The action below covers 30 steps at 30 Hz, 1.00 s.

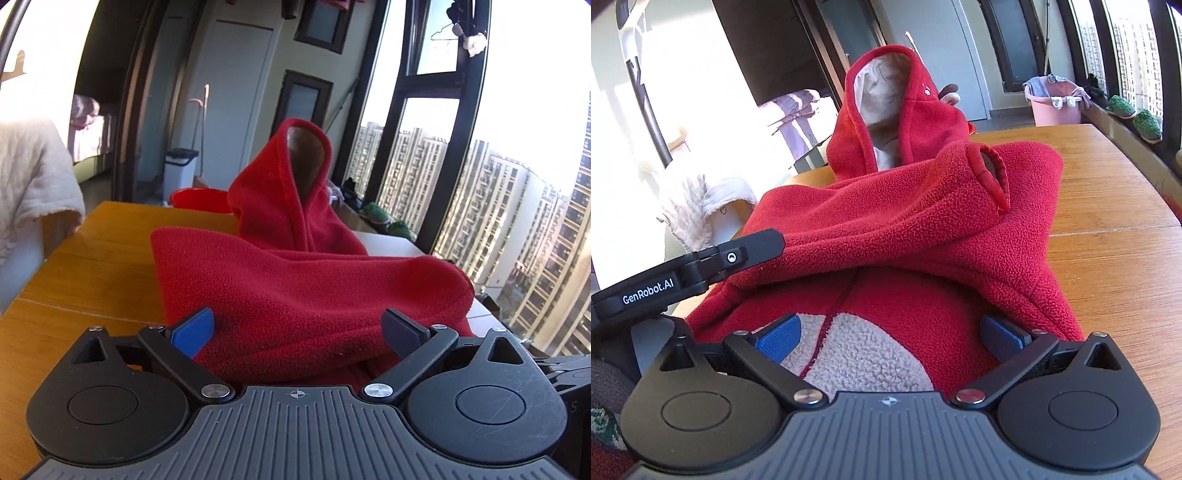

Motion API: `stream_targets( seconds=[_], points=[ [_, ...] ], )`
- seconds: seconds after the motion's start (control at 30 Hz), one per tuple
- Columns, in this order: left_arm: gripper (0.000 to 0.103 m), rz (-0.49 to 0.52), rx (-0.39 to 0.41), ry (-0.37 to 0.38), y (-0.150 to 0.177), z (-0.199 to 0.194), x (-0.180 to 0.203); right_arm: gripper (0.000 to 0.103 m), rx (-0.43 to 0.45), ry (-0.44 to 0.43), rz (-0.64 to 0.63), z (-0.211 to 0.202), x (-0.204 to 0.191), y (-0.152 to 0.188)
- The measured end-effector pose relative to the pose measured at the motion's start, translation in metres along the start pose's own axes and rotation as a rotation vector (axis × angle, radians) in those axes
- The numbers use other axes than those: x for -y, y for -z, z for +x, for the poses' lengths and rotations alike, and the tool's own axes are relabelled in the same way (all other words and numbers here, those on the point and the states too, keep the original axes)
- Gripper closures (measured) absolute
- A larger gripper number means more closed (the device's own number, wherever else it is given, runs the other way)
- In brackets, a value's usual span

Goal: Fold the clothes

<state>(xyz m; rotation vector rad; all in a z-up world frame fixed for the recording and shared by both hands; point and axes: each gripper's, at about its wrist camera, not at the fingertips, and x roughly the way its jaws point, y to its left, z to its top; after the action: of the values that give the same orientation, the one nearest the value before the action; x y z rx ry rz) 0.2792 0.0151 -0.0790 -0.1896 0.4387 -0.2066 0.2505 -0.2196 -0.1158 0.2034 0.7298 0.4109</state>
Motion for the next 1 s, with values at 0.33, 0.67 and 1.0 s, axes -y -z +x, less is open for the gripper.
stream_targets(
  seconds=[0.33, 0.67, 1.0],
  points=[
    [0.000, -0.181, 0.017, 0.027, 0.005, -0.002, -0.029, 0.027, 0.111, 0.018, -0.024, -0.042, -0.008, -0.010],
    [0.000, -0.234, -0.002, 0.026, 0.007, 0.002, -0.036, 0.063, 0.224, 0.286, -0.098, -0.012, 0.011, -0.081],
    [0.000, -0.317, -0.001, 0.056, 0.010, 0.002, -0.048, 0.089, 0.340, 0.166, -0.146, -0.019, -0.010, -0.111]
  ],
)
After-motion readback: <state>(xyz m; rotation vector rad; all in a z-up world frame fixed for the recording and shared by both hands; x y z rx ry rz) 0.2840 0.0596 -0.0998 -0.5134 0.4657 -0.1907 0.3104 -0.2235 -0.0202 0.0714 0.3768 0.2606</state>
